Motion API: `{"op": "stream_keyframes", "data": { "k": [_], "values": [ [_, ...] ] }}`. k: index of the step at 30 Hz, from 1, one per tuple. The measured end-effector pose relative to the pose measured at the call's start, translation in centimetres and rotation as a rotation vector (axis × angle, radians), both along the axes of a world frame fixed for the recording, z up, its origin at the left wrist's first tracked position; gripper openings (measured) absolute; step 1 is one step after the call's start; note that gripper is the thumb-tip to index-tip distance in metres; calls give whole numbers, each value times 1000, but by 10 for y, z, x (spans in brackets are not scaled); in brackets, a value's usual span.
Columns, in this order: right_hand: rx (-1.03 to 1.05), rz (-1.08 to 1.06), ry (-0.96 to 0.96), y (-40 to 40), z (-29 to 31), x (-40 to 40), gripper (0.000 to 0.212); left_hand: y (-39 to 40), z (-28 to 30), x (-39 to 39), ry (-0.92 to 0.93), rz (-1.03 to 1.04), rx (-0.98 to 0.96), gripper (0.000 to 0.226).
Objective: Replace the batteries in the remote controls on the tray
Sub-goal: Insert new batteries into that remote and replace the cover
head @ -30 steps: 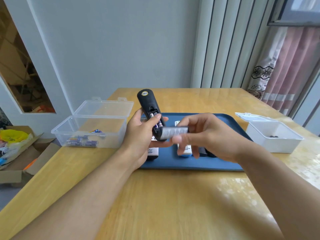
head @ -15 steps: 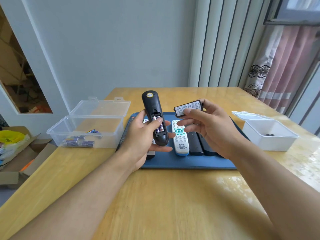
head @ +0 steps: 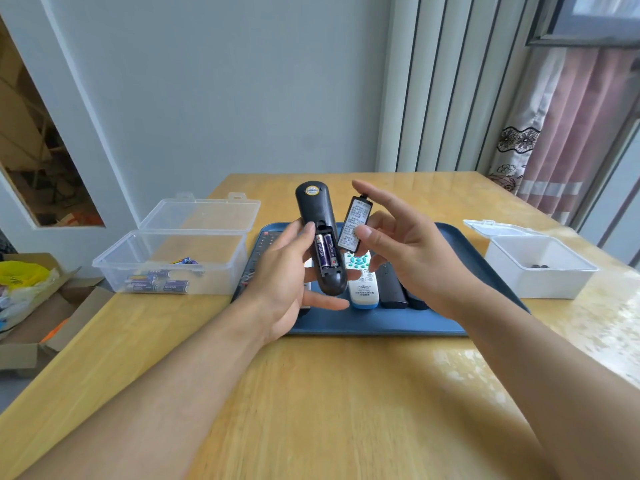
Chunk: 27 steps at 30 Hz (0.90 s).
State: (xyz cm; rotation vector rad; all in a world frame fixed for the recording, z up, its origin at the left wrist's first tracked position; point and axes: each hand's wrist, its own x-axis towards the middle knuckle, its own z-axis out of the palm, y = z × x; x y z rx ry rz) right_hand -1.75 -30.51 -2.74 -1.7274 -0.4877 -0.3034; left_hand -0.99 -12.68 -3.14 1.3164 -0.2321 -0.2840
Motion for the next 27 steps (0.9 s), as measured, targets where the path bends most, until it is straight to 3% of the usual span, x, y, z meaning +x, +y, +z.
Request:
{"op": "stream_keyframes", "data": {
  "k": [9,27],
  "values": [
    [-171,16,-2,1,-8,3,34,0,0,-2,-20,-56,50,29],
    [-171,-99,-4,-2,-9,4,38,-1,-7,2,-51,-37,81,27]
  ]
}}
